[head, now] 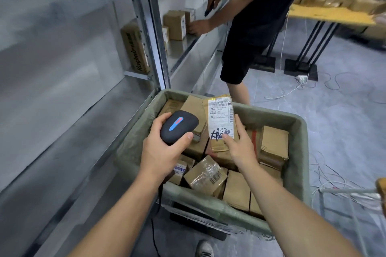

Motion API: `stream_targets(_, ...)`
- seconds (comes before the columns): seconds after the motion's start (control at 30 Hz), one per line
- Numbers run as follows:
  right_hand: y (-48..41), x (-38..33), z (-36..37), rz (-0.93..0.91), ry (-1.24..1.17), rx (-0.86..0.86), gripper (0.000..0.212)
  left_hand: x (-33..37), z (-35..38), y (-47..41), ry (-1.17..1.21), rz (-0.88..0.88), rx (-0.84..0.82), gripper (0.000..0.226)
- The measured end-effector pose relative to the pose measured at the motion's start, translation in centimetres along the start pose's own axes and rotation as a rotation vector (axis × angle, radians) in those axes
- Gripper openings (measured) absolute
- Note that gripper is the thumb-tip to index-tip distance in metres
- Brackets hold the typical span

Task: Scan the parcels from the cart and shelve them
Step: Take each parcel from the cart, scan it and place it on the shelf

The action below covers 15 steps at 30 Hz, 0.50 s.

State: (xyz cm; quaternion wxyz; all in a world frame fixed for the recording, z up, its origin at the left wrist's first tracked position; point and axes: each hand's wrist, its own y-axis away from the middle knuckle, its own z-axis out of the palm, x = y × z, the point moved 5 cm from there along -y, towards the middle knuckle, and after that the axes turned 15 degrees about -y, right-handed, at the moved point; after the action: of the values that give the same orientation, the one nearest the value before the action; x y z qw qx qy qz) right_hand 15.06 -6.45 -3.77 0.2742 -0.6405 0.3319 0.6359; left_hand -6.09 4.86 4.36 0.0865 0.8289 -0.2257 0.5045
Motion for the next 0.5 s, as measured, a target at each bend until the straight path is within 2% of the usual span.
stream_targets(0.17,4.5,-2.9,1.2,-0.152,0.025,0.061,0.073,0.8,-2.7,4.0,0.063,0.024,0.019,0.063)
stream_targets(0.5,12.7,-5.9,2.3,-0.272,0.022,0.133,0.075,3.6,-7.3,12.5,0.186,0.061,0.001,0.063)
